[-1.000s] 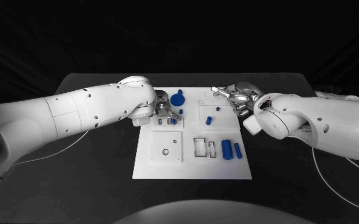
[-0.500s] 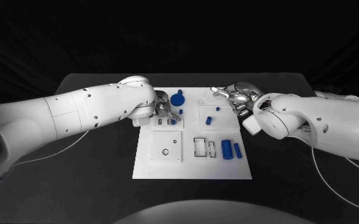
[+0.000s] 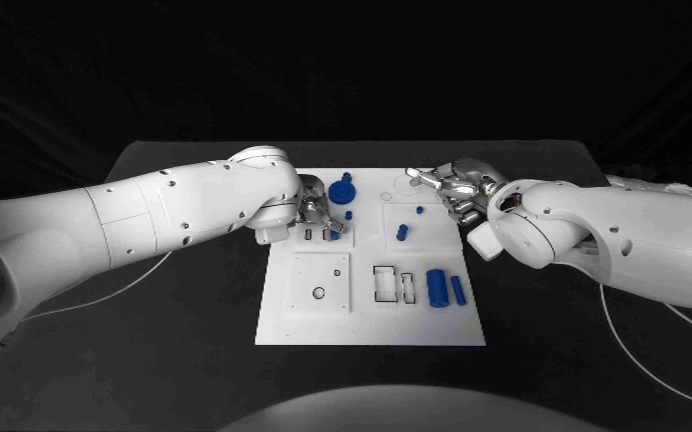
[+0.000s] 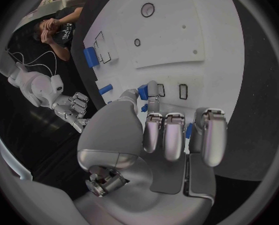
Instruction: Assemble the parts on the task board
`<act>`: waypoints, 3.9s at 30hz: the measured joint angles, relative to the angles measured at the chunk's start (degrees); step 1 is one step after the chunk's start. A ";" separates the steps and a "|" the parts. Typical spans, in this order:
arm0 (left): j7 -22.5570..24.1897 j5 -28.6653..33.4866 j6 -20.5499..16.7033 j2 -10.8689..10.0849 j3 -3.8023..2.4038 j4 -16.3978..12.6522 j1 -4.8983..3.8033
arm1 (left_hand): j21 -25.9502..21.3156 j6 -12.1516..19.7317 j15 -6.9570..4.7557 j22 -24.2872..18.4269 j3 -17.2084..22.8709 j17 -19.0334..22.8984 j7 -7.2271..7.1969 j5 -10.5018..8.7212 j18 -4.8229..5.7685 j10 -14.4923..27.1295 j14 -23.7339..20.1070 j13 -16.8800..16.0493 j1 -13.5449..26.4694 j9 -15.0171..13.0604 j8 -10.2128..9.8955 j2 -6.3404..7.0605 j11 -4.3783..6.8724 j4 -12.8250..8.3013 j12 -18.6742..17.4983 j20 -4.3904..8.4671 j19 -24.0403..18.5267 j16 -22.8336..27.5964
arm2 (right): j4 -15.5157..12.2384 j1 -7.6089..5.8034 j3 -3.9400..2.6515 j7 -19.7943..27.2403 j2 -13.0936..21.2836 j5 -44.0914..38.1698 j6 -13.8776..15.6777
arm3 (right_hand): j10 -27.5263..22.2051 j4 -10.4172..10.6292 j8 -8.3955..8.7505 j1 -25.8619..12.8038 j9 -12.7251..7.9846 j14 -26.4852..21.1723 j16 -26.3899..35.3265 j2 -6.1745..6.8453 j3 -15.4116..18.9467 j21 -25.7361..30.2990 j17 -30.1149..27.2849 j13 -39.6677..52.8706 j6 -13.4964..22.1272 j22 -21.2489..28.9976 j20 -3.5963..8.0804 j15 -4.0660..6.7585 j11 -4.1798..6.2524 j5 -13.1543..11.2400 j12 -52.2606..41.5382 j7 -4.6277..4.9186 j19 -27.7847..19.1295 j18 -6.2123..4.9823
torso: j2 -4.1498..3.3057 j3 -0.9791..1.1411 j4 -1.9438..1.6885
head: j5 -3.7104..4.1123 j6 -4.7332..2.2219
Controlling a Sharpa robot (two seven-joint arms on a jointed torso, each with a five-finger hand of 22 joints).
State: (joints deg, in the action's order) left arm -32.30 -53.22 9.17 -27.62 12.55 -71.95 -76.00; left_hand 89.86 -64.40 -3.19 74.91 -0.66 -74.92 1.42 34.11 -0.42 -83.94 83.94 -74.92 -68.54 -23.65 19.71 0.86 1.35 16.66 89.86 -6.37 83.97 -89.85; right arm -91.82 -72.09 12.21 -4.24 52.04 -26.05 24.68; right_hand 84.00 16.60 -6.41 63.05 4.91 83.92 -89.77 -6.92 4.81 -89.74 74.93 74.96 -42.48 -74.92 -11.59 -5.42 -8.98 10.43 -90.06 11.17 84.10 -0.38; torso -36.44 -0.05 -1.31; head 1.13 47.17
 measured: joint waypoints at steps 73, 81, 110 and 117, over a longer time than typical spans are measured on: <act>-4.75 -2.26 1.99 -2.27 0.04 -2.77 -1.63 | 0.00 -0.70 -0.20 0.00 2.66 0.00 -0.07 7.41 -0.01 -0.20 0.20 -0.02 -5.64 -3.42 -1.35 2.32 0.19 -0.14 0.00 0.83 0.00 0.00 | 1.11 0.98 0.01 -0.50 -0.15 -0.26 0.08 | 0.00 0.00 -0.22 0.30 0.00 0.00 0.00 -0.30 0.32 0.00 -0.02 0.00 0.00 -0.01 0.00 0.00 0.01 0.21 0.00 0.00 0.00 0.00 | -0.03 -0.03 0.01 | 0.02 0.73; -4.74 -2.64 2.01 -1.63 0.04 -2.04 -1.50 | 0.00 -0.70 -0.20 0.00 2.81 -0.02 -0.06 7.13 -0.01 -0.20 0.20 -0.01 -5.64 -3.50 -1.35 2.32 0.19 0.01 0.00 0.83 0.00 0.00 | 1.12 0.98 0.01 -0.51 -0.19 -0.26 0.07 | 0.00 0.00 -0.22 0.30 0.00 0.00 0.00 -0.30 0.32 0.00 0.00 0.00 0.00 -0.01 0.00 0.00 0.01 0.21 0.00 0.00 0.00 0.00 | 0.01 0.01 0.01 | -0.02 0.80; -4.59 -2.95 2.23 -0.75 -0.02 -0.71 -1.13 | 0.00 -0.69 -0.20 0.00 3.13 0.00 0.15 6.47 -0.01 -0.20 0.20 0.00 -5.93 -3.83 -1.64 2.01 0.19 0.01 0.00 0.83 0.00 0.00 | 1.11 0.99 0.01 -0.52 -0.16 -0.24 0.07 | 0.00 0.00 -0.22 0.30 0.04 0.21 0.00 -0.30 0.32 0.00 0.01 0.00 0.00 0.01 0.00 -0.21 0.01 0.21 0.00 0.00 0.00 0.00 | -0.02 -0.01 0.01 | 0.04 0.99; -4.44 -2.94 2.22 -0.70 -0.03 -0.66 -1.07 | 0.00 -0.70 -0.20 0.00 3.13 0.00 0.15 6.46 0.00 -0.20 0.20 0.00 -5.93 -3.96 -1.86 2.02 0.18 0.01 0.00 0.83 0.00 0.00 | 1.11 0.99 0.01 -0.52 -0.14 -0.24 0.07 | 0.00 0.00 -0.22 0.30 0.03 0.21 0.00 -0.30 0.32 0.00 0.00 0.00 0.00 0.01 0.00 -0.21 0.01 0.21 0.00 0.00 0.00 0.00 | -0.02 -0.02 0.04 | 0.05 1.08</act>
State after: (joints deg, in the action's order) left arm -36.74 -56.16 11.39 -28.32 12.51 -72.61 -77.07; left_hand 89.86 -65.10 -3.39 74.91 2.47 -74.92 1.57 40.58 -0.43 -84.14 84.14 -74.92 -74.47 -27.61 17.85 2.88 1.53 16.67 89.86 -5.54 83.97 -89.85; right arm -90.71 -71.10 12.23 -4.77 51.90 -26.29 24.75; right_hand 84.00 16.60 -6.63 63.35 4.94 84.13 -89.77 -7.23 5.13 -89.74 74.93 74.96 -42.48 -74.90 -11.58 -5.63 -8.97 10.64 -90.06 11.17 84.10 -0.38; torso -36.46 -0.07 -1.27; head 1.18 48.25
